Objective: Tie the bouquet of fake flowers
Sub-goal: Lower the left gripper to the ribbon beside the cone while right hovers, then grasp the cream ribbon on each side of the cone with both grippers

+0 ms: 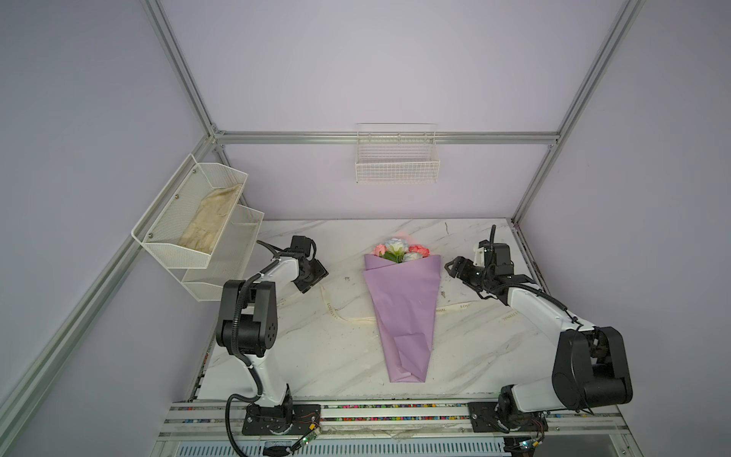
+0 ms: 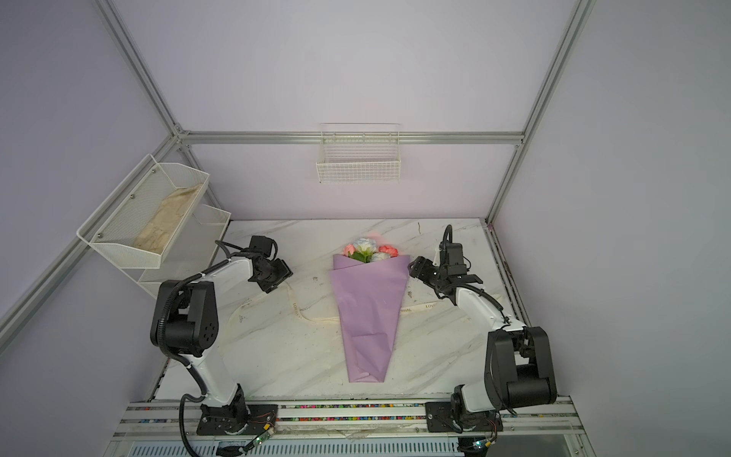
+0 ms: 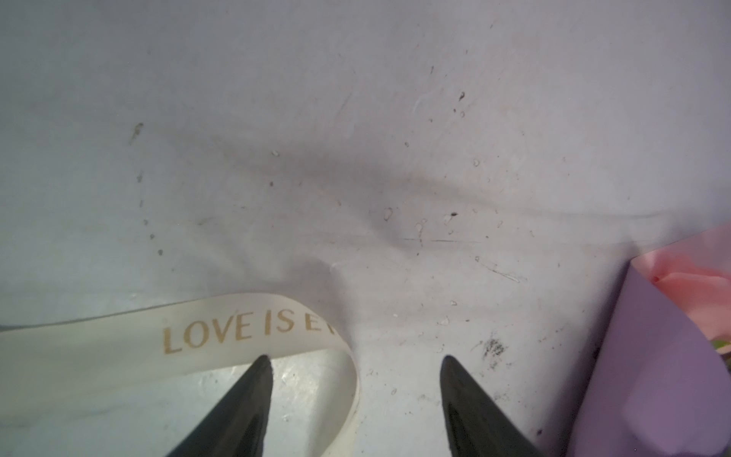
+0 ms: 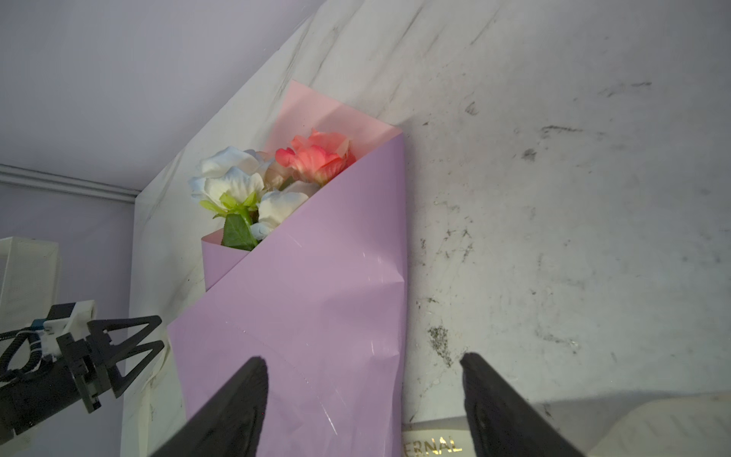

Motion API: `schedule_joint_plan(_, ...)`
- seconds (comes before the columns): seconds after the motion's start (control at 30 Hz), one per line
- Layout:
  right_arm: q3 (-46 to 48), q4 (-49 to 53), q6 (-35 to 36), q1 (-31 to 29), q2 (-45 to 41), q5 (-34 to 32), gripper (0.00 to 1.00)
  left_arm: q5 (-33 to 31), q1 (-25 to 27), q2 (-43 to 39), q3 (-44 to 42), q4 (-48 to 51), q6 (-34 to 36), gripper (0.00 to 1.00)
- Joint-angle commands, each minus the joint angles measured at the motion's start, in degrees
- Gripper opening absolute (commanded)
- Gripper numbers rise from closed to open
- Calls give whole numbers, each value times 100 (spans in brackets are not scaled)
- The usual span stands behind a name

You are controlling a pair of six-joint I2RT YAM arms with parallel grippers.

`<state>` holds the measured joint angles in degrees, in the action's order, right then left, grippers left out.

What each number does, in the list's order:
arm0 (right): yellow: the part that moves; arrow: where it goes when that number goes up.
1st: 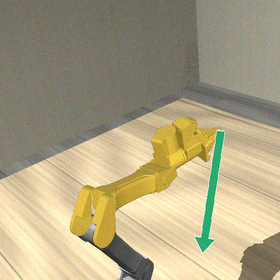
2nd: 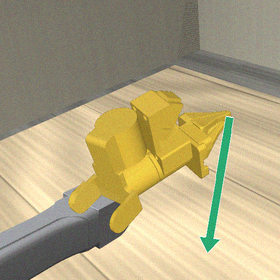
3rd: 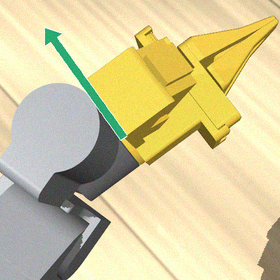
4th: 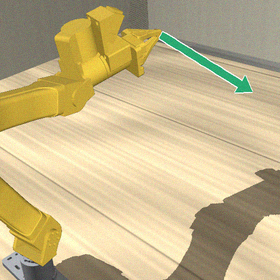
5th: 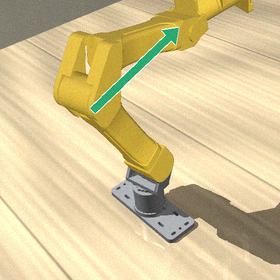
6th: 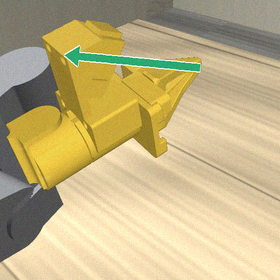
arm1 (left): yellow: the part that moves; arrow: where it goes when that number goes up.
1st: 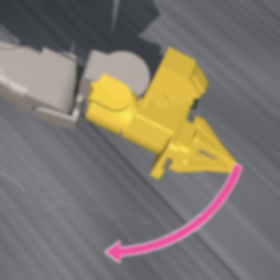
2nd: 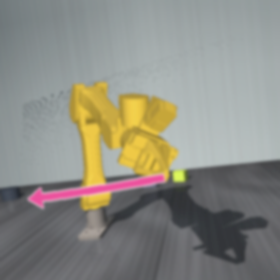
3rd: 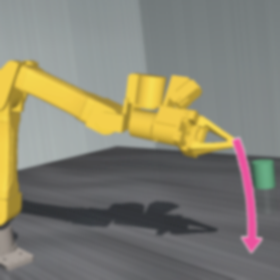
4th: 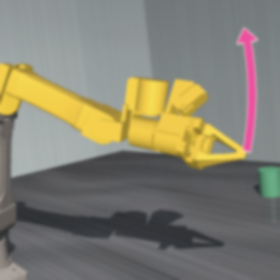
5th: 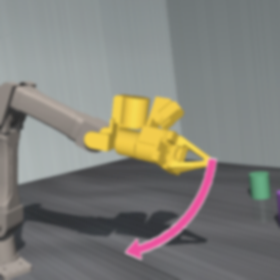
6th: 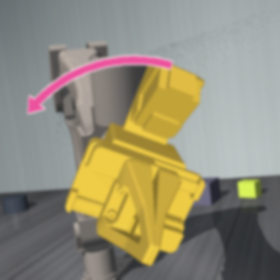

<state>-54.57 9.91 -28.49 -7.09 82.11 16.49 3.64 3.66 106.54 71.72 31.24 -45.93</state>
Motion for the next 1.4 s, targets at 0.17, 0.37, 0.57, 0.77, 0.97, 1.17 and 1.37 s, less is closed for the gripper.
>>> schedule_joint_plan(0.17,-659,1078,476,-7,-485,-1405,80,-592,220,388,937,578,-264,61)
schedule_joint_plan(0.37,-538,1132,528,-4,-435,-1584,80,-959,439,434,1145,906,-402,65)
schedule_joint_plan(0.57,-493,1145,546,-11,-379,-1602,79,-1296,576,462,1308,1120,-605,63)
schedule_joint_plan(0.77,-468,1137,596,-10,-388,-1763,80,-1269,592,775,1508,1138,-654,58)
schedule_joint_plan(0.97,-229,1228,162,44,-418,-2377,85,-1285,592,981,1643,1131,-533,43)
schedule_joint_plan(1.17,381,1204,-458,900,-657,-2216,97,-1312,583,956,1589,1223,-346,16)
schedule_joint_plan(1.37,769,1258,-647,1907,-680,-1484,97,-1092,637,449,1514,1157,188,0)
